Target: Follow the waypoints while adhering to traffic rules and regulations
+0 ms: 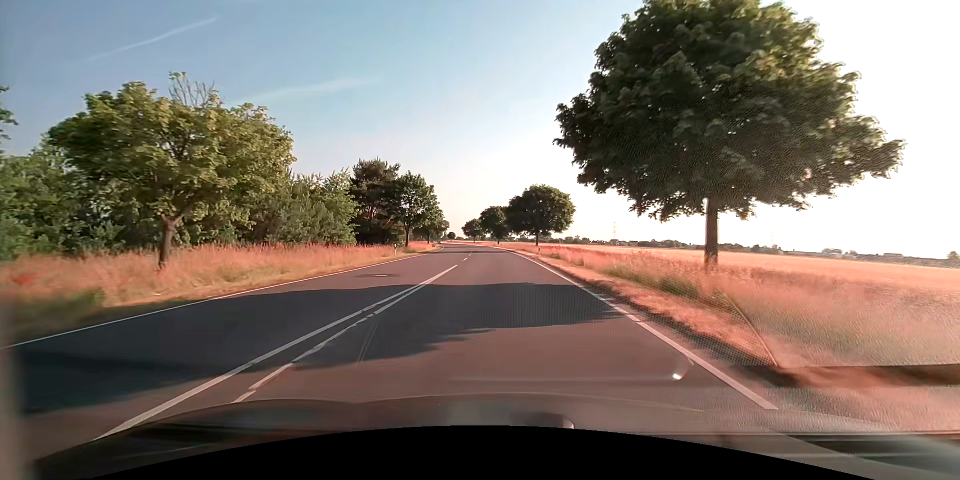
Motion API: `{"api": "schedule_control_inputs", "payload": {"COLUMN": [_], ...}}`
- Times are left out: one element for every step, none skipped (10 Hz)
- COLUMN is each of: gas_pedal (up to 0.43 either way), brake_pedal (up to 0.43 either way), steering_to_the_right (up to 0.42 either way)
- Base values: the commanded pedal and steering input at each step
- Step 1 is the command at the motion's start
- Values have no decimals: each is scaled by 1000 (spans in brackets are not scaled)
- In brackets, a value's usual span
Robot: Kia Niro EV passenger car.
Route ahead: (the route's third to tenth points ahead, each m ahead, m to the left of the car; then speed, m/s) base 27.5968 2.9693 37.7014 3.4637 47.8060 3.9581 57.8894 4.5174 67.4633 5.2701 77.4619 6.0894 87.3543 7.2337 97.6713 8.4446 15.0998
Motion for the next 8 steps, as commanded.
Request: {"api": "schedule_control_inputs", "payload": {"gas_pedal": [220, 220, 220, 220, 220, 220, 220, 220], "brake_pedal": [0, 0, 0, 0, 0, 0, 0, 0], "steering_to_the_right": [-10, -10, -10, -10, -10, -10, -9, -9]}}
